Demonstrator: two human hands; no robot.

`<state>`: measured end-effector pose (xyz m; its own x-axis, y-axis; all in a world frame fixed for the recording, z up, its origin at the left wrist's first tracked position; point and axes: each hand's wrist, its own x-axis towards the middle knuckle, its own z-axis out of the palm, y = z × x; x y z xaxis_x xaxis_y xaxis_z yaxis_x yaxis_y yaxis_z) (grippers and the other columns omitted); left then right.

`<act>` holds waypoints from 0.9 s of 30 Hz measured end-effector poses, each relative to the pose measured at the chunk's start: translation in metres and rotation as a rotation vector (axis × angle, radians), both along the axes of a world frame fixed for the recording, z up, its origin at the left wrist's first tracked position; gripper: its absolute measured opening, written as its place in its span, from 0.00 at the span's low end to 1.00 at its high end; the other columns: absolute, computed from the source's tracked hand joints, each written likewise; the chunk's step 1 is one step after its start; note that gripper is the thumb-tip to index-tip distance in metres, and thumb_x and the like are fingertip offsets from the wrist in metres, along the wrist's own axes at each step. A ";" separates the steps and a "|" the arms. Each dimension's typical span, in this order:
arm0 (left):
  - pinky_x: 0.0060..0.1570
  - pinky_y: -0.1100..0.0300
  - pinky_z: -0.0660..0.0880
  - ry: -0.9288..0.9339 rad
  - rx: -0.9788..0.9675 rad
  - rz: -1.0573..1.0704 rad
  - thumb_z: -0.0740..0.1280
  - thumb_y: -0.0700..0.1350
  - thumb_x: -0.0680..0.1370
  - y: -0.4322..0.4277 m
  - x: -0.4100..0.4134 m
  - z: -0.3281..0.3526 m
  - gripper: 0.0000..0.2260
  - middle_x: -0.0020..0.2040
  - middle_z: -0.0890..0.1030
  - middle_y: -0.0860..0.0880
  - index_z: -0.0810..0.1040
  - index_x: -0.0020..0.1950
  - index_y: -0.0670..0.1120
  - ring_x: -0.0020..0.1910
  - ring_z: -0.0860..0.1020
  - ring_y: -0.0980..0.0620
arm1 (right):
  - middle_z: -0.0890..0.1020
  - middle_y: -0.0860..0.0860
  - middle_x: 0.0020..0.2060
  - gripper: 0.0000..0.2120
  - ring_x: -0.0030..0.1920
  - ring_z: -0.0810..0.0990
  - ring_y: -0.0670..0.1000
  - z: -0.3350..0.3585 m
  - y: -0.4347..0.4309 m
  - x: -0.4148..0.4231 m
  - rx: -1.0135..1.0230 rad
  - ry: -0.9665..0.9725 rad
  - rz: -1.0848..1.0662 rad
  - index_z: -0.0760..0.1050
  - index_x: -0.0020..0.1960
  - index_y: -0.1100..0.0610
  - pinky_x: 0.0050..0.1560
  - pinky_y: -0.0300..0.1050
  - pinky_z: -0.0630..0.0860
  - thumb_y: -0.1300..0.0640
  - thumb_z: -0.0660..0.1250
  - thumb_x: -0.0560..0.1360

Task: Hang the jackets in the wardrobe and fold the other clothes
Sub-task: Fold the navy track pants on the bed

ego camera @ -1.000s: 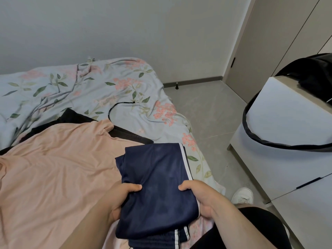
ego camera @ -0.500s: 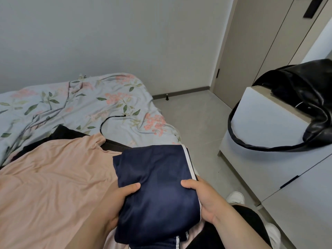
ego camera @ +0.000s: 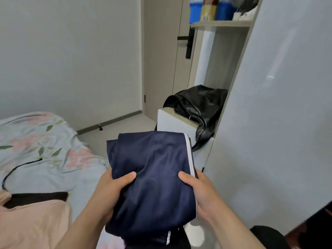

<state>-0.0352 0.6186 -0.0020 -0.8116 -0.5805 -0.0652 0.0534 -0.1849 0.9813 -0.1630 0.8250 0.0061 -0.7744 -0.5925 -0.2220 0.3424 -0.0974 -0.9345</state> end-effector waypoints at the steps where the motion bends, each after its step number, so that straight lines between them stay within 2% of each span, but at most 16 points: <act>1: 0.48 0.52 0.78 0.001 -0.001 -0.027 0.72 0.40 0.74 0.010 -0.010 0.002 0.13 0.53 0.85 0.51 0.83 0.51 0.58 0.50 0.85 0.50 | 0.86 0.55 0.52 0.08 0.53 0.85 0.57 0.004 0.012 -0.004 0.010 0.024 -0.029 0.84 0.50 0.49 0.53 0.54 0.80 0.60 0.72 0.73; 5: 0.49 0.50 0.78 -0.007 0.002 -0.088 0.73 0.40 0.74 0.048 -0.047 0.006 0.12 0.53 0.86 0.50 0.82 0.56 0.52 0.51 0.84 0.49 | 0.86 0.53 0.51 0.12 0.52 0.85 0.56 0.012 0.059 -0.020 0.043 0.106 -0.130 0.84 0.51 0.49 0.55 0.55 0.80 0.54 0.73 0.68; 8: 0.49 0.50 0.78 -0.032 -0.004 -0.166 0.73 0.41 0.73 0.074 -0.073 0.003 0.13 0.53 0.86 0.48 0.82 0.57 0.49 0.52 0.84 0.47 | 0.86 0.52 0.50 0.12 0.51 0.86 0.54 0.009 0.094 -0.036 0.060 0.131 -0.176 0.84 0.50 0.48 0.49 0.50 0.82 0.50 0.73 0.67; 11: 0.46 0.53 0.78 -0.036 -0.006 -0.238 0.73 0.45 0.70 0.102 -0.101 0.004 0.11 0.52 0.86 0.49 0.84 0.52 0.54 0.51 0.85 0.49 | 0.87 0.50 0.48 0.12 0.49 0.86 0.52 0.003 0.126 -0.053 0.064 0.126 -0.234 0.84 0.48 0.46 0.43 0.43 0.82 0.48 0.74 0.65; 13: 0.48 0.52 0.78 -0.049 0.005 -0.279 0.74 0.49 0.67 0.118 -0.120 0.001 0.13 0.53 0.86 0.49 0.84 0.51 0.55 0.51 0.84 0.49 | 0.87 0.50 0.48 0.12 0.48 0.86 0.52 -0.005 0.144 -0.061 0.090 0.116 -0.281 0.84 0.48 0.46 0.42 0.42 0.82 0.48 0.74 0.65; 15: 0.50 0.50 0.77 -0.063 0.030 -0.319 0.74 0.50 0.66 0.134 -0.142 -0.002 0.14 0.54 0.85 0.49 0.84 0.52 0.55 0.52 0.84 0.48 | 0.87 0.51 0.47 0.14 0.48 0.86 0.52 -0.009 0.160 -0.071 0.115 0.105 -0.333 0.84 0.49 0.47 0.42 0.43 0.82 0.48 0.73 0.64; 18: 0.45 0.54 0.80 -0.082 0.056 -0.358 0.72 0.44 0.72 0.158 -0.169 -0.008 0.08 0.53 0.86 0.49 0.84 0.50 0.54 0.50 0.85 0.49 | 0.87 0.52 0.48 0.13 0.49 0.86 0.54 -0.007 0.182 -0.084 0.162 0.104 -0.414 0.84 0.49 0.49 0.46 0.48 0.82 0.50 0.73 0.65; 20: 0.44 0.55 0.81 -0.086 0.074 -0.415 0.71 0.42 0.75 0.172 -0.183 -0.010 0.08 0.53 0.86 0.49 0.84 0.50 0.54 0.50 0.85 0.48 | 0.87 0.53 0.47 0.11 0.48 0.86 0.55 -0.003 0.196 -0.090 0.193 0.101 -0.482 0.84 0.48 0.51 0.46 0.49 0.82 0.52 0.73 0.66; 23: 0.52 0.49 0.78 -0.088 0.090 -0.511 0.73 0.42 0.73 0.190 -0.202 -0.006 0.11 0.55 0.85 0.48 0.84 0.52 0.54 0.53 0.84 0.47 | 0.87 0.52 0.48 0.09 0.48 0.86 0.53 0.005 0.215 -0.089 0.221 0.091 -0.571 0.84 0.50 0.53 0.46 0.47 0.82 0.55 0.73 0.69; 27: 0.54 0.46 0.77 -0.101 0.099 -0.631 0.74 0.45 0.68 0.211 -0.219 0.004 0.14 0.55 0.85 0.46 0.84 0.54 0.52 0.53 0.84 0.45 | 0.86 0.51 0.49 0.12 0.50 0.86 0.53 0.016 0.238 -0.074 0.249 0.090 -0.712 0.82 0.54 0.53 0.53 0.53 0.81 0.54 0.74 0.70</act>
<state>-0.2543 0.8291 0.0016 -0.9821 0.0195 -0.1875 -0.1866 -0.2409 0.9524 -0.2367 1.0632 0.0224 -0.9726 0.1165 -0.2012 0.1968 -0.0488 -0.9792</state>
